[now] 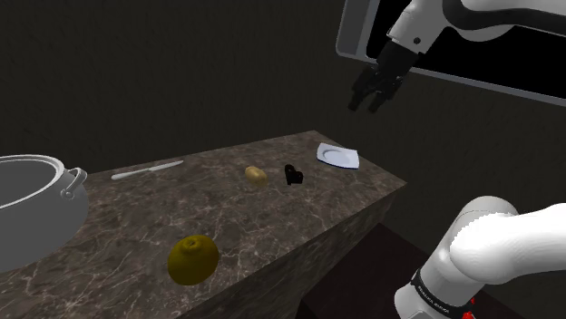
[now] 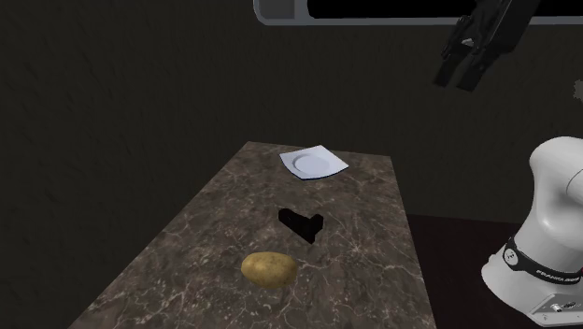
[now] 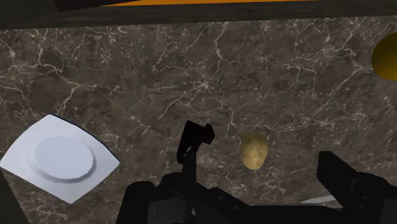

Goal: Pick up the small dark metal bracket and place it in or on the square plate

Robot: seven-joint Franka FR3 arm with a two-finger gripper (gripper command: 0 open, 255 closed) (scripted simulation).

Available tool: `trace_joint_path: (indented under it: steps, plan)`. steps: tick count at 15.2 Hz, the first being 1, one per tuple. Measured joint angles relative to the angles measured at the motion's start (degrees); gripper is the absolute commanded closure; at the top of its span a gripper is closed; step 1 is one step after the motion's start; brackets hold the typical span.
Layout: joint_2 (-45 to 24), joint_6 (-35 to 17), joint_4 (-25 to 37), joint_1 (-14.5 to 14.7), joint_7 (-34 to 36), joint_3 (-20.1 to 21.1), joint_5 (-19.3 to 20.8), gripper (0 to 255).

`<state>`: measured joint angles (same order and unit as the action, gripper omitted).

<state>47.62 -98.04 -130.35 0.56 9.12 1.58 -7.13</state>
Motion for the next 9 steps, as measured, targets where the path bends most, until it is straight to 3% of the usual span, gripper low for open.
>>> trace_joint_path:
  steps: [3, 9]
  plan:
    - [-1.52, -1.71, -0.84, -0.31, 0.41, 0.30, 0.10, 0]
    - [-10.88, -9.39, -2.07, -1.58, 3.37, 2.37, 0.50, 0]
